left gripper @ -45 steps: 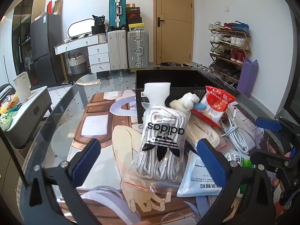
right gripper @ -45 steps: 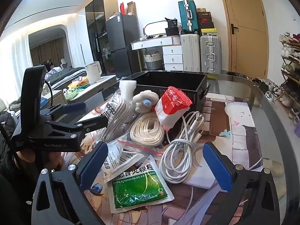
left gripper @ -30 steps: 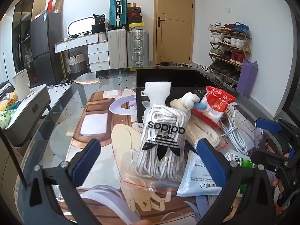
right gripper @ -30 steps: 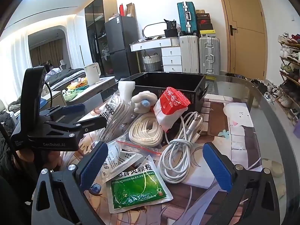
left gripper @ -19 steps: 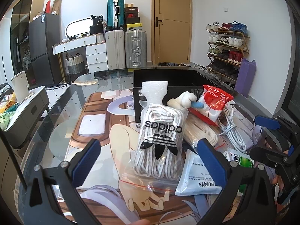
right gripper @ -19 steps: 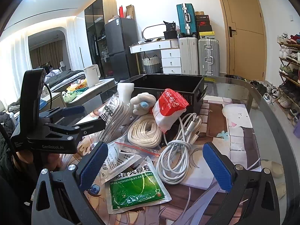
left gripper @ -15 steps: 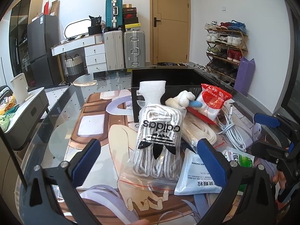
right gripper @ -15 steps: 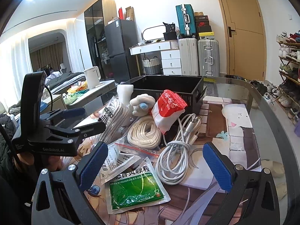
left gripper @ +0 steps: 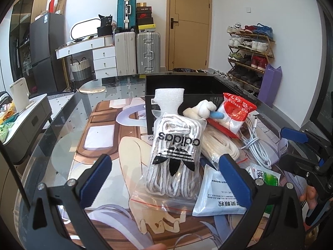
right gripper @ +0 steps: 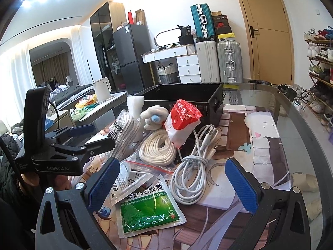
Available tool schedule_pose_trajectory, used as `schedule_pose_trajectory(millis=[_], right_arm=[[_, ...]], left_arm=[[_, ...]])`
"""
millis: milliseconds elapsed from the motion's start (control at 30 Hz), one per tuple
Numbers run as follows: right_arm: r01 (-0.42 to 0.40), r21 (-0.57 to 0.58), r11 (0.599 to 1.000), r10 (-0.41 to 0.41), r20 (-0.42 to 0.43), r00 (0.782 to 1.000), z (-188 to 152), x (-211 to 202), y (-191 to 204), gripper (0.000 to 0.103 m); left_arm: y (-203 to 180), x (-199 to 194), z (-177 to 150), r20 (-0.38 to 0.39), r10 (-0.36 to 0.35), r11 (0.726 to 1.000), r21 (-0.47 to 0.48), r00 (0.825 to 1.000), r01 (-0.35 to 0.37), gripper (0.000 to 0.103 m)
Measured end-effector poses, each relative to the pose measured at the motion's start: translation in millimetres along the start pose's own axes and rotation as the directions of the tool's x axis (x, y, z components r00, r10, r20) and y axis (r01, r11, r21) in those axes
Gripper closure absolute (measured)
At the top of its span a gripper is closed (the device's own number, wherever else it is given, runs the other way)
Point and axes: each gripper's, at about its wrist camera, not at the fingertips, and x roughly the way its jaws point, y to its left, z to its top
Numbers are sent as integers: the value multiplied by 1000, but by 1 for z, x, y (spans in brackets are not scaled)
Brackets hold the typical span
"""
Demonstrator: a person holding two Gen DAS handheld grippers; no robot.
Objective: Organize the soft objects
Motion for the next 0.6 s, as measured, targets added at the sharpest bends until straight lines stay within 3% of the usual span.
schedule_pose_trajectory(millis=[600], right_arm=[[11, 11, 1000, -11, -3, 1000, -2, 1, -3, 0]], left_arm=[[-6, 2, 1, -7, 34, 999, 18, 999, -34, 0]])
